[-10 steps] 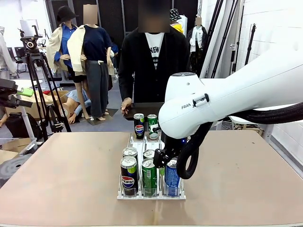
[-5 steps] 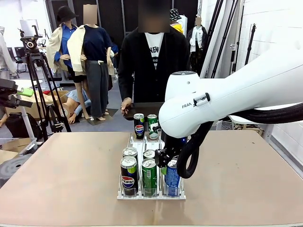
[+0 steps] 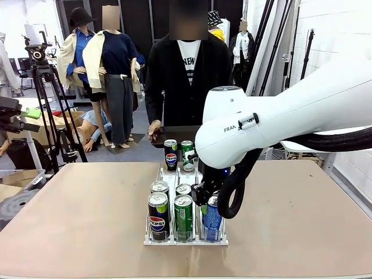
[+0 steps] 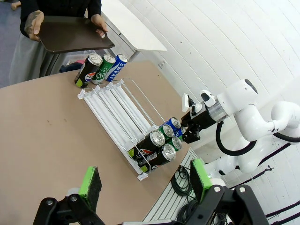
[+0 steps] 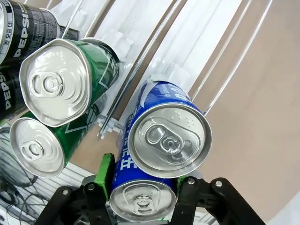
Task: Retrieve and hand over the desired beverage to the person.
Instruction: Pick up a can of the same type that the person held from the Automatic Can Dispenser.
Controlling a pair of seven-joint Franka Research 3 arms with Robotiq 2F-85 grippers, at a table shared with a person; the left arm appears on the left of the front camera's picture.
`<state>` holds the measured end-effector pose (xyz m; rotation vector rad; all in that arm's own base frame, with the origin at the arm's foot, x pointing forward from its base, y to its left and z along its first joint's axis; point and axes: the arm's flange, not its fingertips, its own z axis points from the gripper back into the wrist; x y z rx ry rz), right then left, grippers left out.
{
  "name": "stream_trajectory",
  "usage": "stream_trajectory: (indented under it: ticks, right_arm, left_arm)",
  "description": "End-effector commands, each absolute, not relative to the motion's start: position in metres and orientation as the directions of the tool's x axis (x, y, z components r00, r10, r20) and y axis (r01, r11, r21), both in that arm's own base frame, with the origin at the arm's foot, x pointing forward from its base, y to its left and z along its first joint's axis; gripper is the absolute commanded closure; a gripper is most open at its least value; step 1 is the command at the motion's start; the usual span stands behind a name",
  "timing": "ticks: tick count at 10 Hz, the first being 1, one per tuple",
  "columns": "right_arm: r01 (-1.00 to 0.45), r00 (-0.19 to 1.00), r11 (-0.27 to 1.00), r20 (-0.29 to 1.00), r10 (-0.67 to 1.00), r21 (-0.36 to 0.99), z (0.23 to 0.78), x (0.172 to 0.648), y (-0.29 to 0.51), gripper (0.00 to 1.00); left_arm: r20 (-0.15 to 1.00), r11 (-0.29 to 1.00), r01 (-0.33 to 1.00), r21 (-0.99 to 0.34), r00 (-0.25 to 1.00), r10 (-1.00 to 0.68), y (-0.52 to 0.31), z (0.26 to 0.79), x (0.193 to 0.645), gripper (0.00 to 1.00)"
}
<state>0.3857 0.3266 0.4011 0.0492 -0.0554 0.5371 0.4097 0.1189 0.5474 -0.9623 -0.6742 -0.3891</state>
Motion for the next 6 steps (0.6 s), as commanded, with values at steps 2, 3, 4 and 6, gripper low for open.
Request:
stream_trajectory:
  ticks: [2,3,4,6]
  right_arm:
    - [-0.514,0.857,0.857,0.066,0.512,0.032,0.401,0.385,0.327,1.0]
    - [-0.514,0.857,0.857,0.066,0.512,0.032,0.401,0.385,0.327,1.0]
    - [-0.514,0.857,0.857,0.066,0.512,0.032,0.401,0.385,0.327,1.0]
    - [-0.515,0.856,0.856,0.075,0.511,0.047,0.423,0.383,0.321,1.0]
  left_arm:
    - [0.68,0.514,0.584,-0.628,0.733,-0.001,0.119,0.548,0.408,0.0]
    - [0.68,0.514,0.584,-0.628,0.733,-0.001,0.119,0.548,0.408,0.0]
    - [0.68,0.514,0.584,-0.628,0.733,-0.001,0.119,0.548,0.408,0.0]
    - [0.68,0.514,0.584,-0.628,0.733,-0.001,0.119,0.548,0.408,0.0]
